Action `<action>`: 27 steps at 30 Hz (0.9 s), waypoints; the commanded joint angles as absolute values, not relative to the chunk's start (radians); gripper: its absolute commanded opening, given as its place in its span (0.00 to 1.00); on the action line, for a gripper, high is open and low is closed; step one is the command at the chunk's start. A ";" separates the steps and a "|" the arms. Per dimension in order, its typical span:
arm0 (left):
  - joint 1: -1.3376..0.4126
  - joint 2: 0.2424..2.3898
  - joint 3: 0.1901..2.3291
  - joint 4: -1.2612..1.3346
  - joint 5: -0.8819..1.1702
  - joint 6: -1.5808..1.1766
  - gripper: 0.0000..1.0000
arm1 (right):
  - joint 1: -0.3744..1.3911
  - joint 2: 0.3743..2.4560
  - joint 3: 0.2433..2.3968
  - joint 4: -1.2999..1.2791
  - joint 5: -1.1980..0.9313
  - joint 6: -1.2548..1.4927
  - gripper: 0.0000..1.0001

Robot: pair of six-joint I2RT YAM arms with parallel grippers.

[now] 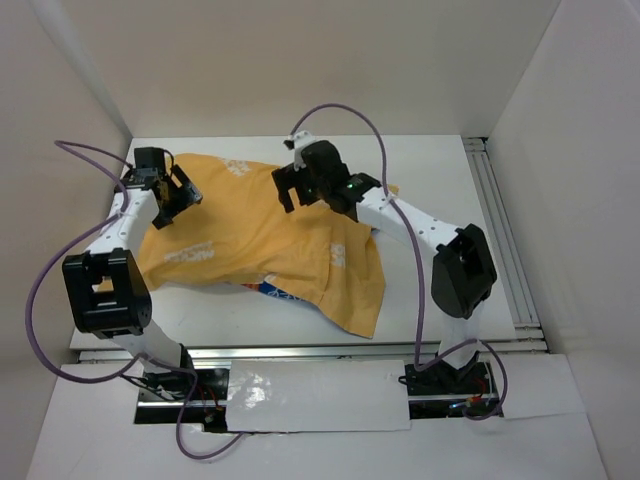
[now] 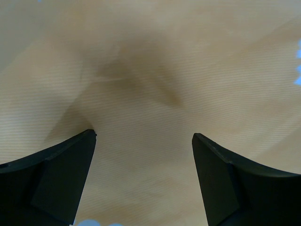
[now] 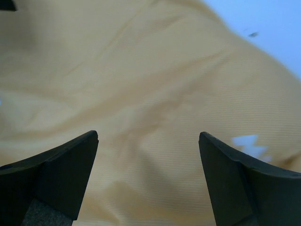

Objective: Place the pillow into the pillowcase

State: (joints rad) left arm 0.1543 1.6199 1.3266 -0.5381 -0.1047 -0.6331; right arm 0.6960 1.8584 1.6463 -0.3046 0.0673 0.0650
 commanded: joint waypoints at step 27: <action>0.031 1.227 1.122 -0.546 -0.020 -0.669 1.00 | 0.328 1.588 1.181 -0.225 0.114 0.247 0.90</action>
